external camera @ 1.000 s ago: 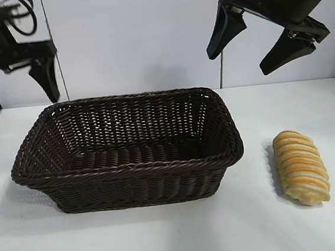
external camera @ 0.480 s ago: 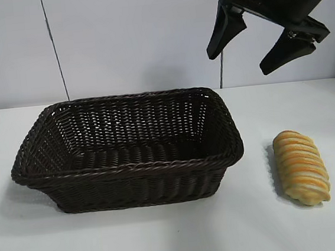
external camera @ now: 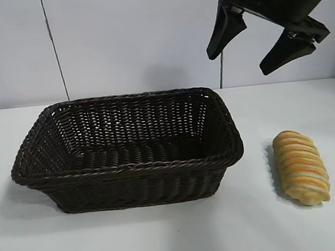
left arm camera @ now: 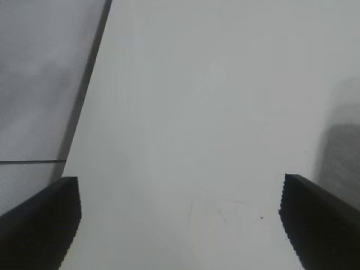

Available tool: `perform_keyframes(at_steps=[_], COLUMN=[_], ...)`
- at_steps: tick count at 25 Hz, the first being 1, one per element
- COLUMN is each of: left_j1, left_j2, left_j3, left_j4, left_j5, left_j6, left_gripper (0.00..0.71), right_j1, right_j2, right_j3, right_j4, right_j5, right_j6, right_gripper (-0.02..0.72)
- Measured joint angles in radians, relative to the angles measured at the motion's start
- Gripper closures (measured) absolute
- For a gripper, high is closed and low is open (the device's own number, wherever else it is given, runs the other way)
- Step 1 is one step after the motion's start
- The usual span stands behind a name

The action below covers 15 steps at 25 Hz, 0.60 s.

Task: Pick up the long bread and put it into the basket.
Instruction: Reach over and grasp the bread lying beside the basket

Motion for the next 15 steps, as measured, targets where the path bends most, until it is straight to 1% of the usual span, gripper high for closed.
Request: perform_keyframes(at_steps=[2,5,7,11,15], left_j1=[-0.010,-0.056,-0.071,-0.072,-0.072], left_j2=[-0.106,-0.257,-0.366,-0.560,-0.739], left_j3=[0.047,0.131,0.217,0.381,0.550], left_j4=[-0.034,-0.047,-0.053,-0.054,-0.088], left_j5=[-0.022,-0.053,-0.056,-0.055,-0.046], left_j6=[0.025,0.059,0.076,0.080,0.047], left_gripper=[0.016,0.016,0.016,0.016,0.016], right_j1=[0.000,0.000,0.000,0.000,0.000], right_j2=[0.000,0.000,0.000,0.000,0.000], right_j3=[0.000,0.000,0.000,0.000,0.000], right_j4=[0.000,0.000,0.000,0.000,0.000], right_j5=[0.000,0.000,0.000,0.000,0.000], right_j6=[0.000,0.000,0.000,0.000,0.000], right_gripper=[0.008,0.008,0.008,0.008,0.008])
